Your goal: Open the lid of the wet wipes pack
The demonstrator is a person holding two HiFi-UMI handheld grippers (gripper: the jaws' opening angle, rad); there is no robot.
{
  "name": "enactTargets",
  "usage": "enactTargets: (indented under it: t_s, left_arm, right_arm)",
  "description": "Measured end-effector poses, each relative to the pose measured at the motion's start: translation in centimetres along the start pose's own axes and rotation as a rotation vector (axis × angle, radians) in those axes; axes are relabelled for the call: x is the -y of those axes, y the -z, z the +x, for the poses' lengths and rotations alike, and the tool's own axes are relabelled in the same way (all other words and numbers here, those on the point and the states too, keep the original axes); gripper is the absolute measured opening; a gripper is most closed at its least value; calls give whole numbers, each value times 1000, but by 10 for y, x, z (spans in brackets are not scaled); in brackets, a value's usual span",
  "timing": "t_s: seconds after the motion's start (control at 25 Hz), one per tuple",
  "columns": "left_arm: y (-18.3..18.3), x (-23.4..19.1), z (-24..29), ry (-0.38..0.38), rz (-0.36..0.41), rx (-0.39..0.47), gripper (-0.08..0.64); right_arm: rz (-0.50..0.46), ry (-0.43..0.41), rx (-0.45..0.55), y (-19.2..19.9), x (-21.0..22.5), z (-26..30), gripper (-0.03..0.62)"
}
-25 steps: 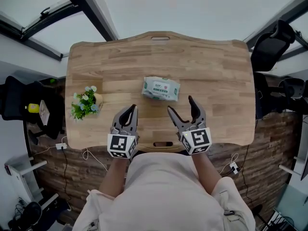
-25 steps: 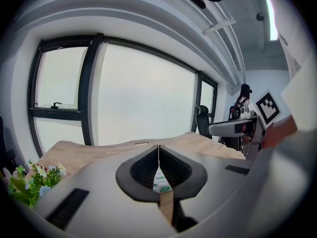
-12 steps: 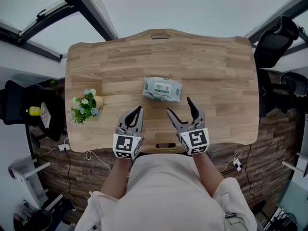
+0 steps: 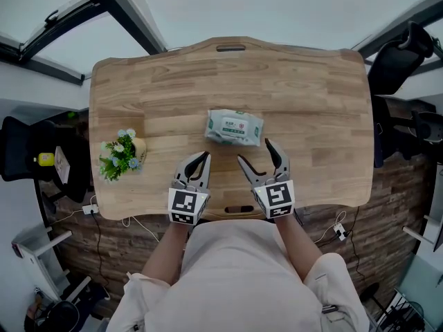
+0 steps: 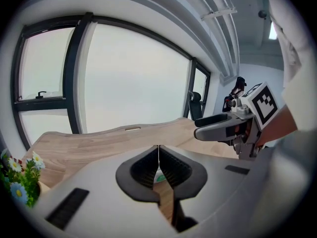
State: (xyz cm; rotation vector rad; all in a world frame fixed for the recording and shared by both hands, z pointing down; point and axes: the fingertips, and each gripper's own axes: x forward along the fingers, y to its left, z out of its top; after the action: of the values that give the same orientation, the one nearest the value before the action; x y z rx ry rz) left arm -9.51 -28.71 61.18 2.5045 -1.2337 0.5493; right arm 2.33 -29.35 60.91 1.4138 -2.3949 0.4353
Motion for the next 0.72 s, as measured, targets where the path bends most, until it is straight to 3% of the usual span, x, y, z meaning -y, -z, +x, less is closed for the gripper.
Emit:
enactTargets:
  t_s: [0.72]
  left_arm:
    - [40, -9, 41, 47, -6, -111, 21]
  right_arm:
    - [-68, -20, -103, 35, 5, 46, 333]
